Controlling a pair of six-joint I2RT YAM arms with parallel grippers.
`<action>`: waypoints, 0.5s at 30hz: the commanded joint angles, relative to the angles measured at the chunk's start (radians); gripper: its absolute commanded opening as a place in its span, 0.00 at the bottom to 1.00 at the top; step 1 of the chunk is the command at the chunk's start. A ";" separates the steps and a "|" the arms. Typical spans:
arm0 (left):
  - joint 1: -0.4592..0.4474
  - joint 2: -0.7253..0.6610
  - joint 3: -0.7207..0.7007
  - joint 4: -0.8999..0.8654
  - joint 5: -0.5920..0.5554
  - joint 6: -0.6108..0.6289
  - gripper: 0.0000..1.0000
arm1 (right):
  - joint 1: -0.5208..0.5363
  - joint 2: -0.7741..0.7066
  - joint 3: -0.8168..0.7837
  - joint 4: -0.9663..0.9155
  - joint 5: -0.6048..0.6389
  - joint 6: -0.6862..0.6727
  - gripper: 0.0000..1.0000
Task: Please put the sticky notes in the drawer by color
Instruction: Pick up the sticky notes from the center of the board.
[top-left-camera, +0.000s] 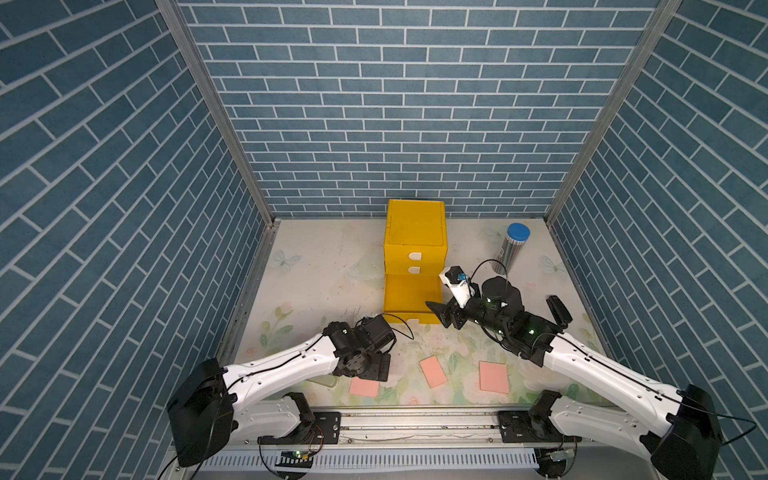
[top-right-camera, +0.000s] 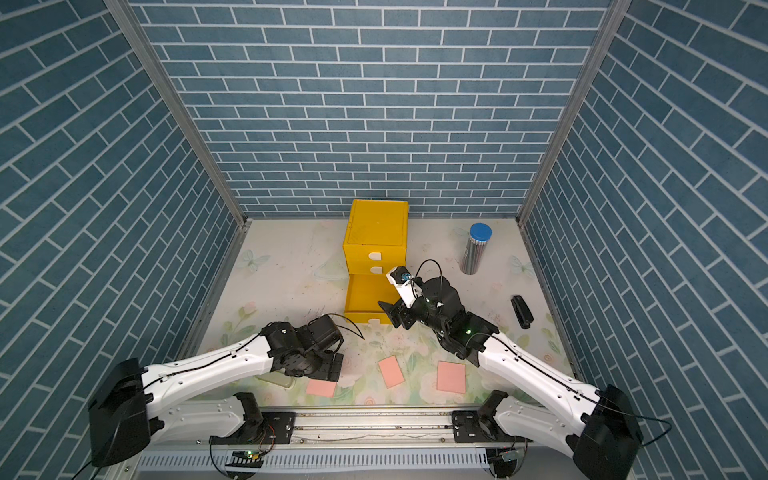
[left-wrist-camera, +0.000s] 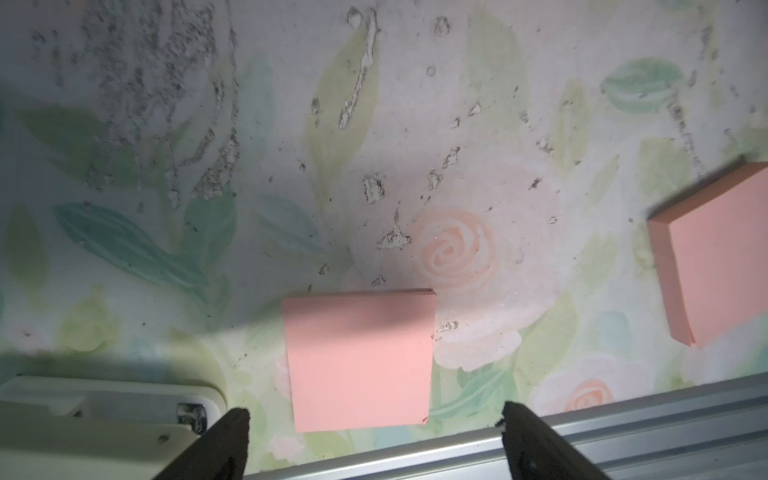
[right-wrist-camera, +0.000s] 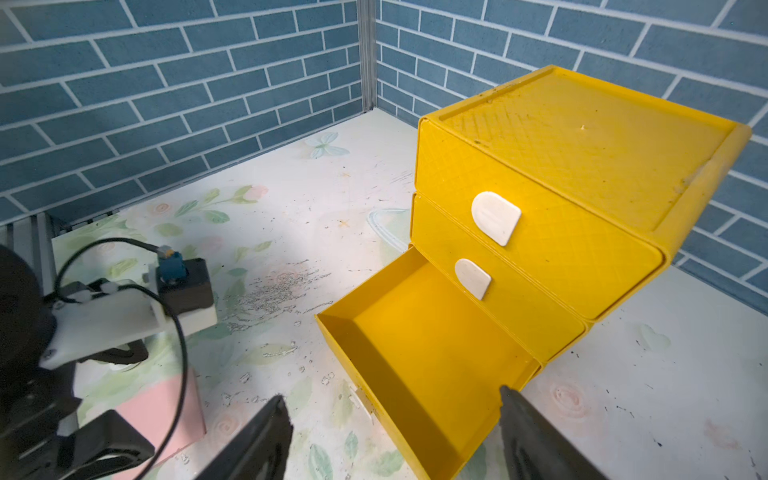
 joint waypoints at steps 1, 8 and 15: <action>-0.007 0.025 -0.045 0.064 -0.007 -0.033 1.00 | -0.008 -0.030 -0.023 0.029 -0.030 0.043 0.81; -0.013 0.106 -0.087 0.116 -0.008 -0.034 1.00 | -0.012 -0.041 -0.038 0.033 -0.043 0.052 0.81; -0.013 0.114 -0.142 0.160 0.016 -0.037 1.00 | -0.011 -0.069 -0.056 0.033 -0.047 0.063 0.81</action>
